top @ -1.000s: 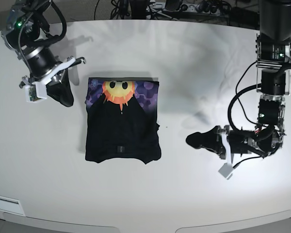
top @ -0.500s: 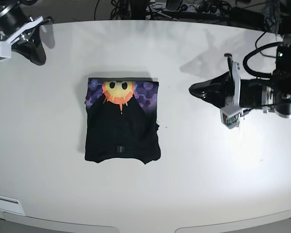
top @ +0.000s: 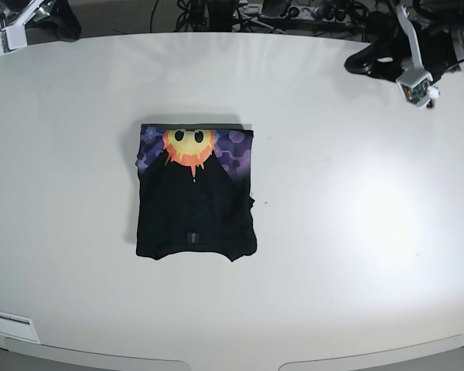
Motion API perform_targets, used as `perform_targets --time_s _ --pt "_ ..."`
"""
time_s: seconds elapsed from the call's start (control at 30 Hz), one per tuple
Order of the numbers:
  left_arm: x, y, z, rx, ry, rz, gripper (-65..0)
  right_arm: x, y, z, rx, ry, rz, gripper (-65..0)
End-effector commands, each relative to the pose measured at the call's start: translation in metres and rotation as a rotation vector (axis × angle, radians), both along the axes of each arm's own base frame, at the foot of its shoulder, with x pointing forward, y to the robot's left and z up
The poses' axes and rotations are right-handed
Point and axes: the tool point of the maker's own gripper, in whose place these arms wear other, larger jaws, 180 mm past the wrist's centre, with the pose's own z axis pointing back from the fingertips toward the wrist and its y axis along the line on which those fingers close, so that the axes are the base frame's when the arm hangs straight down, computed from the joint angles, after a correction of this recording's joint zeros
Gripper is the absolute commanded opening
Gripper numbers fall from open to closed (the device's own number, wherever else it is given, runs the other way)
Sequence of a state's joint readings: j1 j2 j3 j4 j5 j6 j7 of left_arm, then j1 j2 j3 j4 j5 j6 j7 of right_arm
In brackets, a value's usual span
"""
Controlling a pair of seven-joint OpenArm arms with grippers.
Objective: Fold the T-shirt properly
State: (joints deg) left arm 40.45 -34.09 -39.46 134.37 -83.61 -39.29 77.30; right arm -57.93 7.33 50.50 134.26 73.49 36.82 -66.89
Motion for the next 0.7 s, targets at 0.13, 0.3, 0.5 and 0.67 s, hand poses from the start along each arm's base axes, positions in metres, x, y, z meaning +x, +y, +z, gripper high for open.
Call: perform_targets --time_s 0.13,0.3,0.5,0.67 --pt "-0.057 0.001 -0.015 -0.015 0.206 0.058 -65.0 -0.031 0.003 0.000 0.006 0.107 0.019 -65.0" --pt "-0.115 -0.004 -0.024 -0.035 0.425 0.112 -65.0 -0.071 0.003 -0.003 0.001 0.261 0.030 -65.0" --pt "-0.154 -0.007 -0.021 -0.041 0.576 0.140 -65.0 -0.102 -0.001 -0.012 0.023 0.384 0.023 -65.0" --pt "-0.170 0.011 -0.042 -0.078 0.691 0.260 -65.0 -0.143 0.003 -0.049 0.179 0.527 -0.055 -65.0"
